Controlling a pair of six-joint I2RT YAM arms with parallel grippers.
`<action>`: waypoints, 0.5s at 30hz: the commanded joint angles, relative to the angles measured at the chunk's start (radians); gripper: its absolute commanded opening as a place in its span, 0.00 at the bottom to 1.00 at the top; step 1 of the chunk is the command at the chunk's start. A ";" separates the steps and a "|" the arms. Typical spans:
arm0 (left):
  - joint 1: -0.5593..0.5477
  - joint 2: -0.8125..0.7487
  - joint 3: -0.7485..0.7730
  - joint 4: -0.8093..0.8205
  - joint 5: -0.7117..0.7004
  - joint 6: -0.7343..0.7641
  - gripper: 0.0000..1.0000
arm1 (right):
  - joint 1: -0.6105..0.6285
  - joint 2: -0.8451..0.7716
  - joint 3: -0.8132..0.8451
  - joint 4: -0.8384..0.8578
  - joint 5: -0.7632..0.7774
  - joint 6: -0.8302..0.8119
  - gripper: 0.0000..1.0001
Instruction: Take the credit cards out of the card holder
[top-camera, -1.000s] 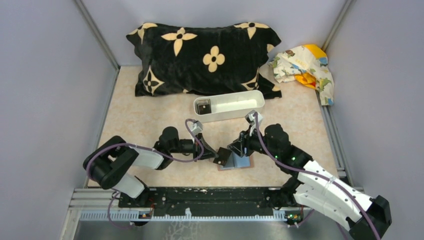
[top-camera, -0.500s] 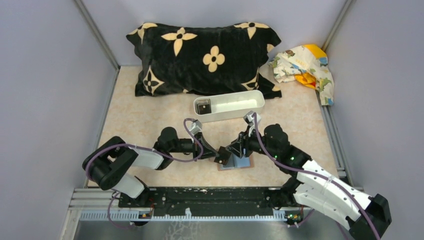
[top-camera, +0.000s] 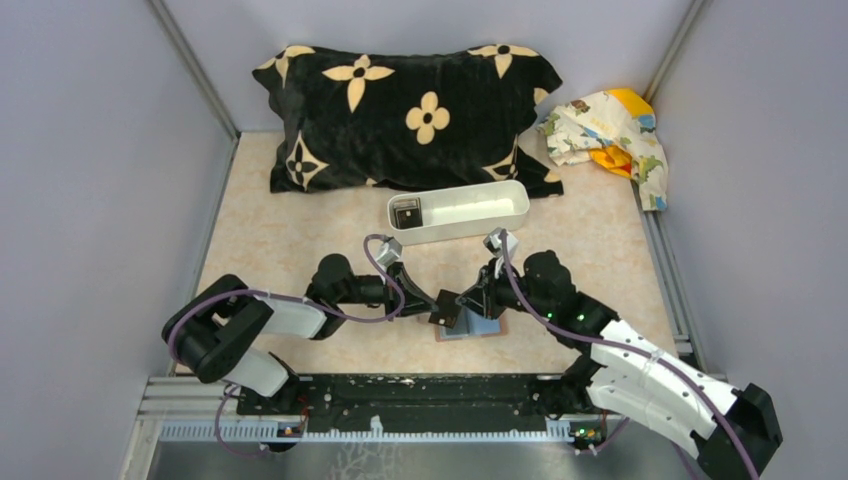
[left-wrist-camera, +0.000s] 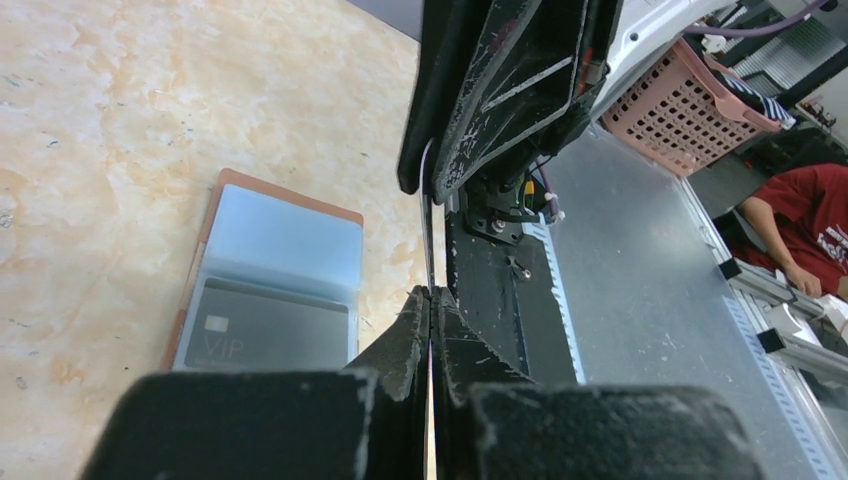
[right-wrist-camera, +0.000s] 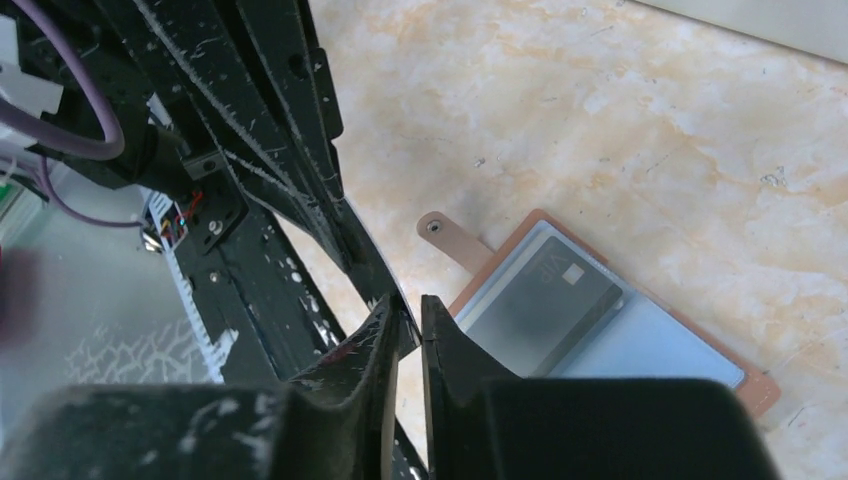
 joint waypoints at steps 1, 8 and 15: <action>-0.007 -0.018 0.021 0.030 0.019 -0.003 0.00 | 0.010 0.005 0.018 0.044 -0.028 -0.010 0.05; -0.007 -0.007 0.026 0.012 0.015 0.005 0.00 | 0.010 0.006 0.027 0.063 -0.018 -0.026 0.00; -0.007 -0.085 0.002 -0.081 -0.053 0.031 0.39 | 0.010 0.043 0.095 0.042 0.003 -0.103 0.00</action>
